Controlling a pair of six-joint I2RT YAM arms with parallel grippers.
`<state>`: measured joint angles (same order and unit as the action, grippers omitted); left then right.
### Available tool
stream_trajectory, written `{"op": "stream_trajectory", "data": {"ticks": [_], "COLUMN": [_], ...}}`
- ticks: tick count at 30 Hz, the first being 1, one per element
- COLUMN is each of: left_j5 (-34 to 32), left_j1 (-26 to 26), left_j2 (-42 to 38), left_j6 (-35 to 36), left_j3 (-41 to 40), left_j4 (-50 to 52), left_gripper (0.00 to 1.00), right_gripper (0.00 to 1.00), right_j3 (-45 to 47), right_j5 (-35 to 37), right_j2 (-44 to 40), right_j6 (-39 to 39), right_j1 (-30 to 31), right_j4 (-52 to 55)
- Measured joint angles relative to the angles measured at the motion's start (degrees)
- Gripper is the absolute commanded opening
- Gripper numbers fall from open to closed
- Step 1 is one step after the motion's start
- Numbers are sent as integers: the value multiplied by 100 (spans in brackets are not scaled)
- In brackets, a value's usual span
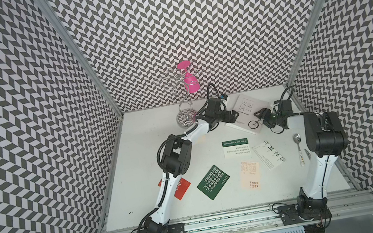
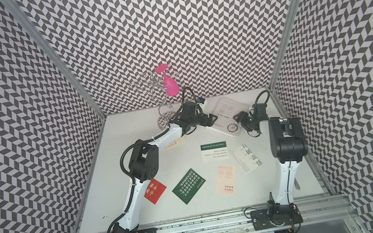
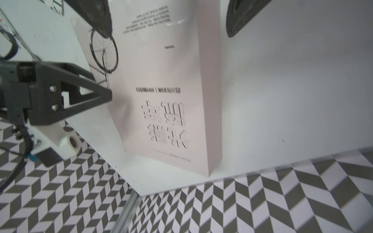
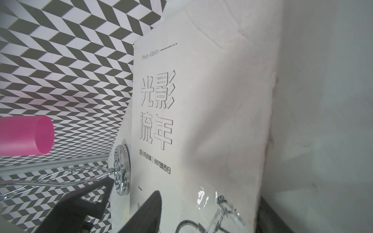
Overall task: Place the photos into the photo albums
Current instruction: Adjust the photo album at the center of the board.
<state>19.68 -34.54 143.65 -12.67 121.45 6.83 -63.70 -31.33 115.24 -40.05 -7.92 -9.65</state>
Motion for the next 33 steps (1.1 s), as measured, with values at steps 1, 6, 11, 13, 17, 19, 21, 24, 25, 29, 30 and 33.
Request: {"op": "stream_trajectory", "data": {"ticks": [1,6,11,13,17,19,21,24,25,29,30,33], "left_j5": [48,238,404,356,330,295,236,125,90,-13,-37,-59], "left_j1": [37,153,-39,-149,-190,-199,-219,-264,-282,-343,-356,-396], "left_j2": [149,535,638,621,424,273,111,-164,-256,-586,-662,-870], "left_j6": [-35,-157,-177,-122,-37,2,26,44,44,39,39,33], "left_j3": [280,658,540,433,63,-216,-483,-881,-1014,-1486,-1602,-1891], "left_j4": [66,280,529,505,474,470,459,487,490,511,516,520], "left_gripper": [88,88,88,88,87,87,87,87,87,87,87,87], "right_gripper": [65,62,60,59,57,57,57,56,56,56,56,59], "right_j3": [-20,-28,-28,-46,-142,-190,-225,-267,-280,-313,-313,-313], "right_j5": [-20,-98,-146,-116,-35,9,57,129,166,306,330,367], "right_j2": [9,24,24,24,24,24,24,24,22,7,-9,-39], "right_j6": [11,61,138,190,326,413,485,590,623,767,796,898], "right_j1": [-4,-9,-2,17,31,79,138,234,271,407,444,516], "right_j4": [26,66,133,188,389,501,570,671,693,800,835,907]}}
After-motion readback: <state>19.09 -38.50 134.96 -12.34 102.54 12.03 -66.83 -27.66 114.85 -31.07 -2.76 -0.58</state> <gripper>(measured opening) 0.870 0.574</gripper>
